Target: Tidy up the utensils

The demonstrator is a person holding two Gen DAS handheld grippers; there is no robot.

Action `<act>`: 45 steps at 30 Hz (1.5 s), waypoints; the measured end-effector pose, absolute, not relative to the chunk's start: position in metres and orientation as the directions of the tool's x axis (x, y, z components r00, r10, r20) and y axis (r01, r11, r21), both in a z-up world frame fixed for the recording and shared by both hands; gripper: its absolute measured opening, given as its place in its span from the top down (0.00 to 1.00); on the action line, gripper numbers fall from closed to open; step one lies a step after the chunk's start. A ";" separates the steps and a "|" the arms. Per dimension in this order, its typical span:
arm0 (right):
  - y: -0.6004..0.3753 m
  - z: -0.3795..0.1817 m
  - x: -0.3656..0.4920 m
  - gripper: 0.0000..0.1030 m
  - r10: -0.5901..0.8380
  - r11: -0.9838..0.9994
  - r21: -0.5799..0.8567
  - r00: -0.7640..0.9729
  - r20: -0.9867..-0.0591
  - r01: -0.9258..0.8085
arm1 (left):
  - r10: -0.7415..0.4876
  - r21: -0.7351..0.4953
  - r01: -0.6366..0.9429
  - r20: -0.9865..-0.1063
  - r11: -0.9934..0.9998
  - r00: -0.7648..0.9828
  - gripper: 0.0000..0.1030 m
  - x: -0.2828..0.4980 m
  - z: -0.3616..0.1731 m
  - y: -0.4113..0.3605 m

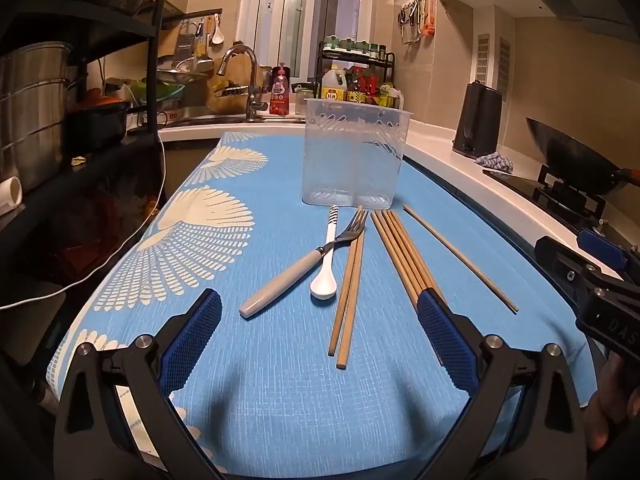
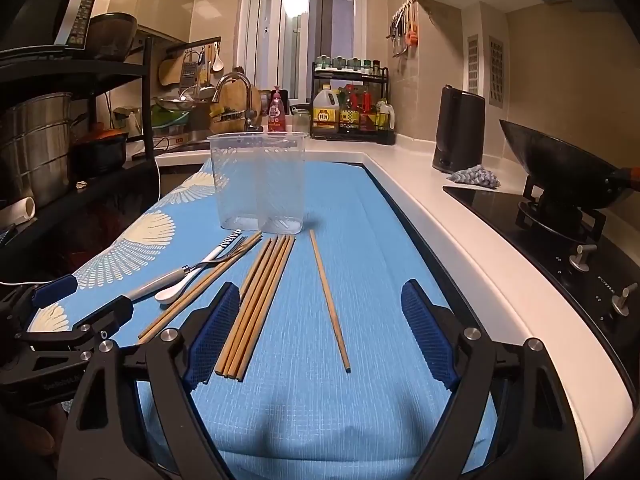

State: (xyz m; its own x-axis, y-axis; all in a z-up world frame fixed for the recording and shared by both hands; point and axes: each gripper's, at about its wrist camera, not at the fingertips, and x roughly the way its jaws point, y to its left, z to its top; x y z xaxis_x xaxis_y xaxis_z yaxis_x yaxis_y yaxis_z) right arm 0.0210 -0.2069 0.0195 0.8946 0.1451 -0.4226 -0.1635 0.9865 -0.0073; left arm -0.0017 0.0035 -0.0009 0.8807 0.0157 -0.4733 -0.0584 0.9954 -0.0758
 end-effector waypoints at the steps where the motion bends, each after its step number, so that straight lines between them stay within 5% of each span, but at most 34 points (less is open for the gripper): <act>1: -0.208 0.019 0.022 0.21 0.148 0.986 0.000 0.891 -0.429 -0.164 | 0.015 -0.076 -0.058 -0.473 0.995 0.881 0.08 -0.002 -0.001 0.004; 45: -0.200 0.010 0.025 0.20 0.159 0.984 0.000 0.870 -0.467 -0.180 | 0.024 -0.070 -0.064 -0.468 0.996 0.883 0.08 -0.002 -0.004 0.003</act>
State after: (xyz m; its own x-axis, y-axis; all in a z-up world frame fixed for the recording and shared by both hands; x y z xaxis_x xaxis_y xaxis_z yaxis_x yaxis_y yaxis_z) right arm 0.0250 -0.1998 0.0096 0.8701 0.1588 -0.4666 -0.1798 0.9837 -0.0004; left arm -0.0017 0.0035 -0.0037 0.8834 0.0238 -0.4680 -0.0637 0.9955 -0.0695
